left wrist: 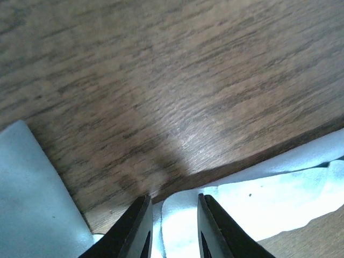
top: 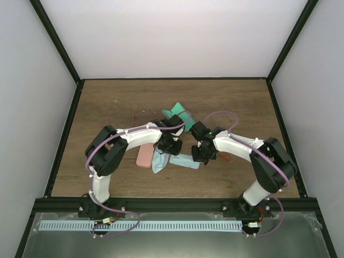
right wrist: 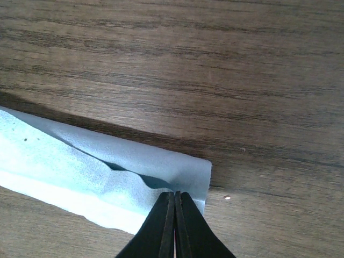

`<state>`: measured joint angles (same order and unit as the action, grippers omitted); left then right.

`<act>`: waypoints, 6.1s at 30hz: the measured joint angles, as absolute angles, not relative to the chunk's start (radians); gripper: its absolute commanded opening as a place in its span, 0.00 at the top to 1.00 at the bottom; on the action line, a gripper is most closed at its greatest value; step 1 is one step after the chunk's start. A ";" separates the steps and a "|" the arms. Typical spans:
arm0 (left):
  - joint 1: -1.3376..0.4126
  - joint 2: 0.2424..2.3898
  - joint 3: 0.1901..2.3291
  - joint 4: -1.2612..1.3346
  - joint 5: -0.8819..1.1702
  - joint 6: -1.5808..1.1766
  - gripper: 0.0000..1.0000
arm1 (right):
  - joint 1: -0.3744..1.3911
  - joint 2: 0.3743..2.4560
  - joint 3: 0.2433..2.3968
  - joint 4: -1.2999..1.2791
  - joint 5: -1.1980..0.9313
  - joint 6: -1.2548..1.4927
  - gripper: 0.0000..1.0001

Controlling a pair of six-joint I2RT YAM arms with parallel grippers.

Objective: Organize the sunglasses
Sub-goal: Adjust the glasses cleaning cloth at the center of the board.

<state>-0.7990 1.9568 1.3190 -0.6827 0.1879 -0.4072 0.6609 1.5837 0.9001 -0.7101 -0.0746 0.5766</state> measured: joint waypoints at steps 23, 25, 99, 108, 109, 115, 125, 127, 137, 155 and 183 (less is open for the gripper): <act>-0.799 1.957 1.304 -0.674 0.184 -0.411 0.96 | 0.661 1.589 0.900 -0.710 -0.075 0.577 0.99; -0.799 1.957 1.307 -0.675 0.181 -0.411 0.96 | 0.661 1.589 0.900 -0.710 -0.075 0.577 0.99; -0.794 1.927 1.363 -0.659 0.123 -0.397 0.07 | 0.664 1.505 1.036 -0.751 -0.128 0.547 0.99; -0.736 1.828 1.381 -0.643 0.075 -0.427 0.06 | 0.652 1.501 1.239 -0.791 -0.101 0.527 0.99; -0.731 1.823 1.386 -0.641 0.070 -0.430 0.08 | 0.647 1.501 1.244 -0.790 -0.101 0.523 0.99; -0.723 1.816 1.391 -0.636 0.061 -0.443 0.23 | 0.592 1.540 1.224 -0.785 -0.111 0.507 0.99; -0.724 1.795 1.373 -0.638 0.078 -0.437 0.35 | 0.440 1.738 1.284 -0.755 -0.104 0.427 0.99; -0.725 1.788 1.373 -0.637 0.092 -0.430 0.35 | 0.421 1.785 1.335 -0.756 -0.100 0.404 0.99; -0.767 1.783 1.373 -0.634 0.203 -0.380 0.40 | 0.394 1.895 1.485 -0.744 -0.067 0.348 0.30; -0.810 1.977 1.375 -0.680 0.127 -0.592 0.46 | 0.394 1.731 1.173 -0.672 -0.101 0.429 0.61; -0.825 2.068 1.467 -0.675 0.134 -0.738 0.51 | 0.396 1.841 1.158 -0.647 -0.052 0.419 0.77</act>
<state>-0.8249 2.0678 1.4666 -0.6754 0.1337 -0.7383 0.3958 1.8412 1.1576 -0.6472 -0.0525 0.4194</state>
